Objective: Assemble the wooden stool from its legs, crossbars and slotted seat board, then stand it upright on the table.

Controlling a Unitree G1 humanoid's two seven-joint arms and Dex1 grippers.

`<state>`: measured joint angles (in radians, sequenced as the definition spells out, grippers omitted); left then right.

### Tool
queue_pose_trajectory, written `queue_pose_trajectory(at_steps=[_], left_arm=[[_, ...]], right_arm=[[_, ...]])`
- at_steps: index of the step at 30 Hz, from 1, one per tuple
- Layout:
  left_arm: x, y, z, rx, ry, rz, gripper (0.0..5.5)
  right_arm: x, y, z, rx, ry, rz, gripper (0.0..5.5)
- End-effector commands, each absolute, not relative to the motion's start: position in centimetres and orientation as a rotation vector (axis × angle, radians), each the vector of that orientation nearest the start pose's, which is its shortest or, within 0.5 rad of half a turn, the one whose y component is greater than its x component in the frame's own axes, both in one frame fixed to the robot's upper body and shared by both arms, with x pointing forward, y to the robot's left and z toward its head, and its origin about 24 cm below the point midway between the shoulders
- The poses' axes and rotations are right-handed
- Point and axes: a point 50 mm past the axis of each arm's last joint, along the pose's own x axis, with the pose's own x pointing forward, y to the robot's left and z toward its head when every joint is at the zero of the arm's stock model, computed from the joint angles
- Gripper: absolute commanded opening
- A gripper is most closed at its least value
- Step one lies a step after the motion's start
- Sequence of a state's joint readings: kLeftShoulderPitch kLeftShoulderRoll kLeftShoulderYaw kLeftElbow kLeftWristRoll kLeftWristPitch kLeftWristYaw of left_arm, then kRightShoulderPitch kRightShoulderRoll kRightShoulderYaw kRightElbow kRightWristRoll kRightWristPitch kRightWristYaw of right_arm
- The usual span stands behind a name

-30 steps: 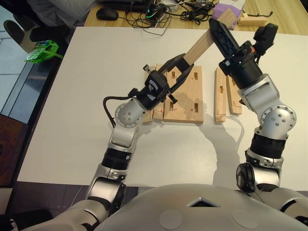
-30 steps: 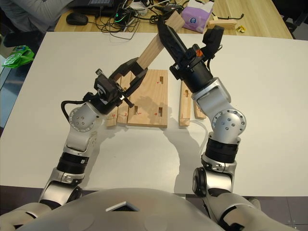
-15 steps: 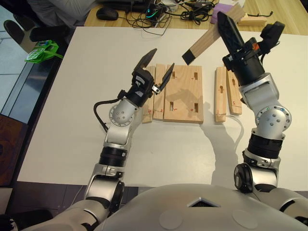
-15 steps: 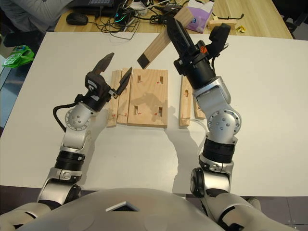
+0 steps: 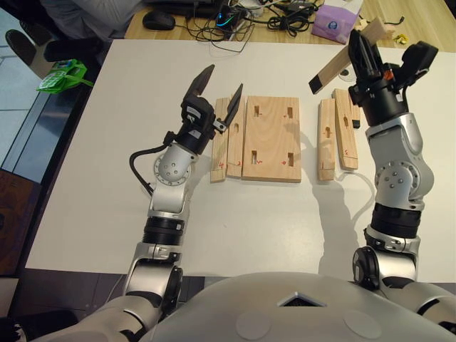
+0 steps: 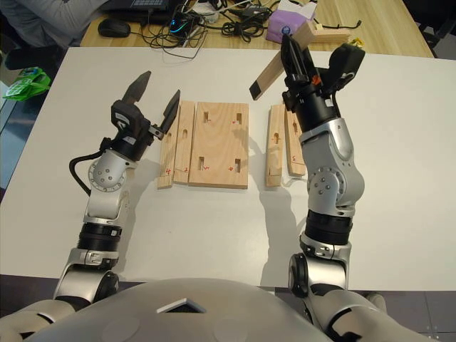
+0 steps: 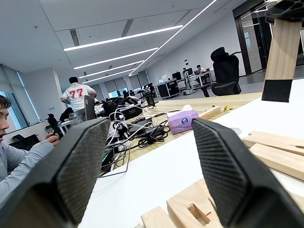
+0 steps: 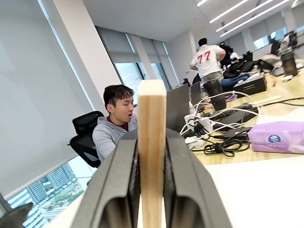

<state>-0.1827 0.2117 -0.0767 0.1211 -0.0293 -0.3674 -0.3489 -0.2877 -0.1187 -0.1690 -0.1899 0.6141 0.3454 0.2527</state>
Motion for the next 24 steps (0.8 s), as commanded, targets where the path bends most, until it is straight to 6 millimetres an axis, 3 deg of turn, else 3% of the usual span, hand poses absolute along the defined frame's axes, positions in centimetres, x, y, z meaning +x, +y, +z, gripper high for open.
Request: queue_pose_trajectory(at_steps=[1, 9, 24], left_arm=[[27.8, 14.4, 9.3, 0.256, -0.374, -0.459, 3.17], [27.8, 14.9, 9.3, 0.184, -0.347, -0.414, 3.17], [27.7, 14.5, 9.7, 0.167, -0.336, -0.436, 3.17]], right_arm=[[29.0, -16.3, 13.7, 0.386, -0.209, 0.365, 0.39], [29.0, -18.6, 13.2, 0.222, -0.222, 0.287, 0.39], [29.8, -20.7, 8.8, -0.025, -0.136, 0.128, 0.39]])
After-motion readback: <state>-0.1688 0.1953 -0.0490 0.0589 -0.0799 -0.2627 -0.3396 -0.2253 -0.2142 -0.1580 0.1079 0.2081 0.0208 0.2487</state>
